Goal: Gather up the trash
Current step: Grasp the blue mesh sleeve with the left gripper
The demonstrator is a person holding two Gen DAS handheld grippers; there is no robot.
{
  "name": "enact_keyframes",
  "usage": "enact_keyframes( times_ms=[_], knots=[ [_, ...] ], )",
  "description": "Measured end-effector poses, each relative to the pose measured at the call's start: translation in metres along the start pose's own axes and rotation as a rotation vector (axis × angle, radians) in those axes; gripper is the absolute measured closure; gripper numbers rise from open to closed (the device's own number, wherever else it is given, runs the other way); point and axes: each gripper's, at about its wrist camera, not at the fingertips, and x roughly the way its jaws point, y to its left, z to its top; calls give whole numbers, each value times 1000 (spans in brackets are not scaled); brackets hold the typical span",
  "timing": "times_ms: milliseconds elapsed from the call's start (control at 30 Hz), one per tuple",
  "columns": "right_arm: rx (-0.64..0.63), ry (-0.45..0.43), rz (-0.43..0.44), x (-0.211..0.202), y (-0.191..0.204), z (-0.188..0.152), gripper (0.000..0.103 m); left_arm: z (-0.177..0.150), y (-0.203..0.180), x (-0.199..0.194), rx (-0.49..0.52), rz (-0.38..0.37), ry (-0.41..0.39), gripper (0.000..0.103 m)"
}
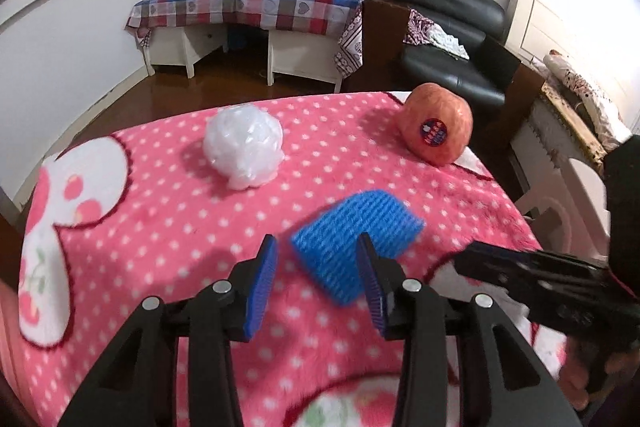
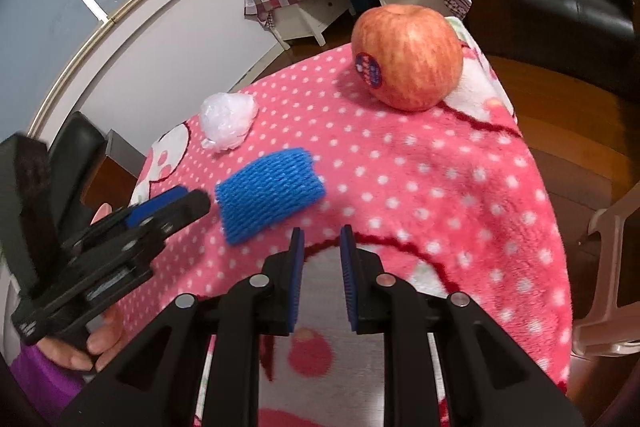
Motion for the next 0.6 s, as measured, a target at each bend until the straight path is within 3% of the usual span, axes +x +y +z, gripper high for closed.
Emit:
enact_keyframes(
  times_ms=[100,333,367,433,533,600],
  knots=[
    [-2,1,-4,1,-2,0,84,5,1,14,30,16,5,57],
    [0,17,-10,5,-2,-1,84,5,11,37,15,-39,64,58],
    [-1,18,-11,5,-1,-2,84,4,10,37,12,-45,64,61],
    [-4,19,-14,6,0,-2,84,1,10,35,13,-71,64,79],
    [-7,19,-15,6,2,-1,84,-2,8,30,8,-108,60,94],
    [-14,17,-15,6,4,-1,84,-4,6,24,8,-121,51,95]
  ],
)
